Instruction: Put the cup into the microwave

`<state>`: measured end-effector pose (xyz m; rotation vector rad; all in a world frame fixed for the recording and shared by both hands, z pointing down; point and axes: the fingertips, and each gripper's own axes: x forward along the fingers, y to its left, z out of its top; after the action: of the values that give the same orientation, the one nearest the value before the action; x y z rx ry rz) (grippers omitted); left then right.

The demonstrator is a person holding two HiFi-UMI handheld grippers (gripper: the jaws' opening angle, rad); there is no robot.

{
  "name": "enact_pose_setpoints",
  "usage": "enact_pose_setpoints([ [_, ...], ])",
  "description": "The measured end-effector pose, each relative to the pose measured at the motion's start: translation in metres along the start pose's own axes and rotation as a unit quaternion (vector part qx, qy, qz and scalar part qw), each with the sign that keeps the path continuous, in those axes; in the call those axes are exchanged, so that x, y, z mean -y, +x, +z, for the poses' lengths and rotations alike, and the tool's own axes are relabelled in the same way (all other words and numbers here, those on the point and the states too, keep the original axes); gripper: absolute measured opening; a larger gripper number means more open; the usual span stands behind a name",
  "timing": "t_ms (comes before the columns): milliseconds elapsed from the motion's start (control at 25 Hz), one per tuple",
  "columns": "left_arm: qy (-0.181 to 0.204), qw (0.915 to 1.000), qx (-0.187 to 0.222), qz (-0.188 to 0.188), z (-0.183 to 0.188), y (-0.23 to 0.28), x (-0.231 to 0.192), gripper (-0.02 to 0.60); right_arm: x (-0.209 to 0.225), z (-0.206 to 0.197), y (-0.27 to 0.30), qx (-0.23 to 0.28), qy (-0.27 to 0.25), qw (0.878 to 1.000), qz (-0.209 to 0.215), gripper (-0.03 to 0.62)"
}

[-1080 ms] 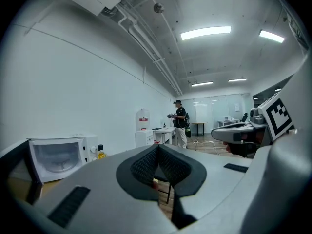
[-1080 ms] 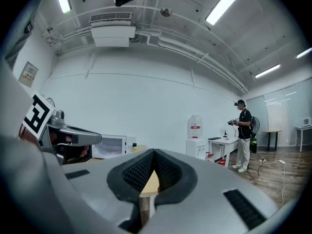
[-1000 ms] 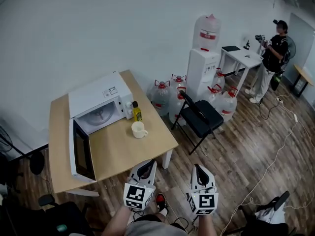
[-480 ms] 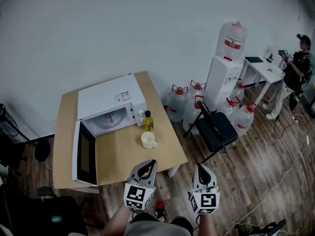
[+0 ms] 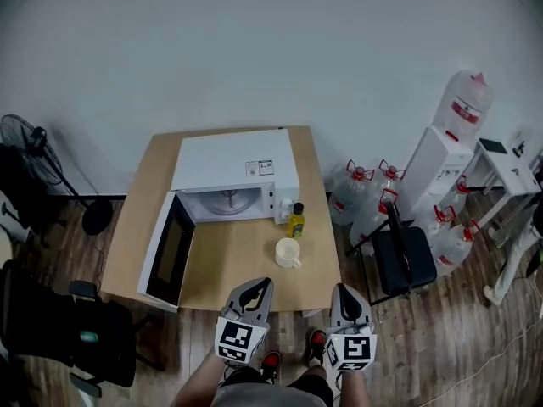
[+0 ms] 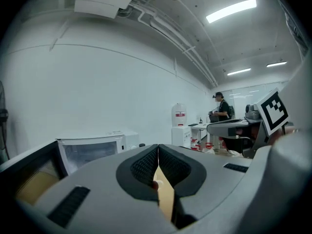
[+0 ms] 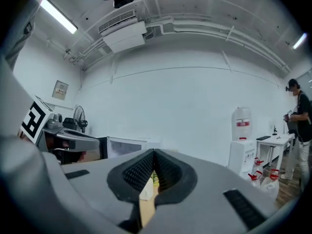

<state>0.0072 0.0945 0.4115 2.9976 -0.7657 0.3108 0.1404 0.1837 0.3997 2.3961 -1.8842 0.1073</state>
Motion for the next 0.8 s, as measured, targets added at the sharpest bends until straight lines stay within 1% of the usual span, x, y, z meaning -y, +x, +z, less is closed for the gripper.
enact_pose_setpoints([
  [80, -0.007, 0.9994, -0.001, 0.034, -0.001, 0.003, -0.013, 0.025, -0.002, 0.0, 0.022, -0.001, -0.003, 0.999, 0.034, 0.017],
  [200, -0.022, 0.9961, -0.004, 0.086, -0.004, 0.01, -0.03, 0.025, -0.007, -0.003, 0.057, -0.005, -0.007, 0.996, 0.089, 0.017],
  [320, -0.039, 0.9905, -0.014, 0.131, -0.01, 0.017, -0.043, 0.025, -0.011, -0.01, 0.088, -0.016, -0.013, 0.99, 0.139, 0.017],
  [440, -0.056, 0.9833, -0.029, 0.171, -0.024, 0.021, -0.052, 0.025, -0.018, -0.025, 0.112, -0.032, -0.021, 0.982, 0.183, 0.017],
  [560, -0.068, 0.9768, -0.042, 0.199, -0.039, 0.027, -0.056, 0.025, -0.02, -0.047, 0.131, -0.051, -0.018, 0.975, 0.214, 0.017],
  [800, -0.094, 0.9653, -0.064, 0.235, -0.074, 0.039, -0.06, 0.025, -0.024, -0.094, 0.156, -0.092, -0.02, 0.963, 0.254, 0.017],
])
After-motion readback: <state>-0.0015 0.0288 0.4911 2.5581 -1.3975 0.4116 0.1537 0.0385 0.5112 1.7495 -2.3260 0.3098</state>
